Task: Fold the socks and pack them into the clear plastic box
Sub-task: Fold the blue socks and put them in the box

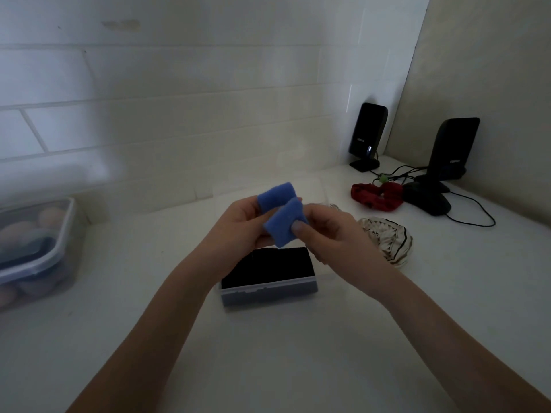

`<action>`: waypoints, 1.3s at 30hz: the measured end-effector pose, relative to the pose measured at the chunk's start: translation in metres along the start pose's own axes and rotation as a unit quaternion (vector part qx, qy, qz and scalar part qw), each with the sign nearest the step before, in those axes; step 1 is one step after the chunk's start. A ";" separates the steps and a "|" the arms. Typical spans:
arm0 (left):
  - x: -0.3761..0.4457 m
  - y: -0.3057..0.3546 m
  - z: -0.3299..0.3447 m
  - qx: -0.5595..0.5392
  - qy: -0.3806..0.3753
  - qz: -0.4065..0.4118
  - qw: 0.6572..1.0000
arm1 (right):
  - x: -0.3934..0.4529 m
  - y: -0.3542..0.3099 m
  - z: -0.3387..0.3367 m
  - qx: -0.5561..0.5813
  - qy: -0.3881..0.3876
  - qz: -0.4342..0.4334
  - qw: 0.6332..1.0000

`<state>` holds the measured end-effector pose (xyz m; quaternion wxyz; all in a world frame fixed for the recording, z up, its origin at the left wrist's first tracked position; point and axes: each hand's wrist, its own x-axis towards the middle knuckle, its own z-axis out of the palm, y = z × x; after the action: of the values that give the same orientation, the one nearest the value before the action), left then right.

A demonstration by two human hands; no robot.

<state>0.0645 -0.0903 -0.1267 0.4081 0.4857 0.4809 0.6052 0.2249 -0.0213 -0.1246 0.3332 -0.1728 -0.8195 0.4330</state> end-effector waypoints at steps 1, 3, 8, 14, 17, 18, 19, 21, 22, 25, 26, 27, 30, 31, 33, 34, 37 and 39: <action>0.000 0.000 0.001 0.016 0.003 0.007 1.000 | 0.000 0.000 0.002 0.017 0.010 0.011 1.000; 0.000 -0.001 0.003 0.038 0.008 0.018 0.999 | 0.001 0.000 0.005 0.048 0.025 0.032 0.998; -0.002 0.001 0.005 0.052 0.002 0.038 0.998 | 0.001 -0.007 0.007 0.155 0.041 0.078 0.984; -0.001 0.004 0.005 -0.006 0.044 0.033 0.998 | 0.000 -0.015 0.002 0.153 0.011 0.090 0.984; 0.000 0.005 0.001 -0.033 0.067 0.029 0.997 | 0.005 -0.020 -0.002 0.178 -0.033 0.172 0.968; 0.000 0.005 0.000 -0.033 0.070 0.028 0.997 | 0.005 -0.019 -0.003 0.182 -0.028 0.177 0.967; 0.000 0.005 0.000 -0.032 0.069 0.025 0.997 | 0.004 -0.018 -0.003 0.178 -0.021 0.159 0.971; -0.001 0.006 0.001 -0.048 0.062 0.022 0.997 | 0.000 -0.014 -0.003 0.147 -0.008 0.090 0.985; -0.001 0.007 0.001 -0.060 0.060 0.021 0.996 | -0.002 -0.012 -0.002 0.140 0.001 0.068 0.988; 0.000 0.009 0.002 -0.079 0.067 0.019 0.994 | -0.002 -0.009 0.000 0.123 0.060 0.041 0.990; 0.001 0.010 0.002 -0.088 0.070 0.013 0.994 | -0.001 -0.009 -0.001 0.094 0.080 0.023 0.992; 0.002 0.011 0.002 -0.107 0.073 -0.001 0.992 | -0.001 -0.009 -0.002 0.062 0.090 0.002 0.994; 0.003 0.014 0.001 -0.160 0.053 -0.090 0.981 | 0.000 -0.013 -0.006 0.037 0.088 -0.059 0.994; 0.002 0.014 0.001 -0.147 0.041 -0.119 0.981 | 0.000 -0.013 -0.007 0.037 0.082 -0.077 0.993; 0.001 0.012 0.001 -0.093 0.021 -0.158 0.983 | 0.000 -0.014 -0.007 0.036 0.068 -0.100 0.992; 0.000 0.011 0.001 -0.070 0.006 -0.172 0.983 | -0.001 -0.014 -0.005 0.034 0.061 -0.106 0.992; -0.003 0.010 0.004 -0.048 -0.065 -0.194 0.978 | -0.002 -0.013 -0.001 0.020 0.043 -0.113 0.992; -0.005 0.011 0.003 -0.091 -0.089 -0.181 0.975 | -0.003 -0.012 0.002 -0.024 0.036 -0.117 0.992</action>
<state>0.0679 -0.0968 -0.1163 0.5951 0.4033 0.4653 0.5165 0.2257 -0.0303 -0.1167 0.4062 -0.0990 -0.8319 0.3649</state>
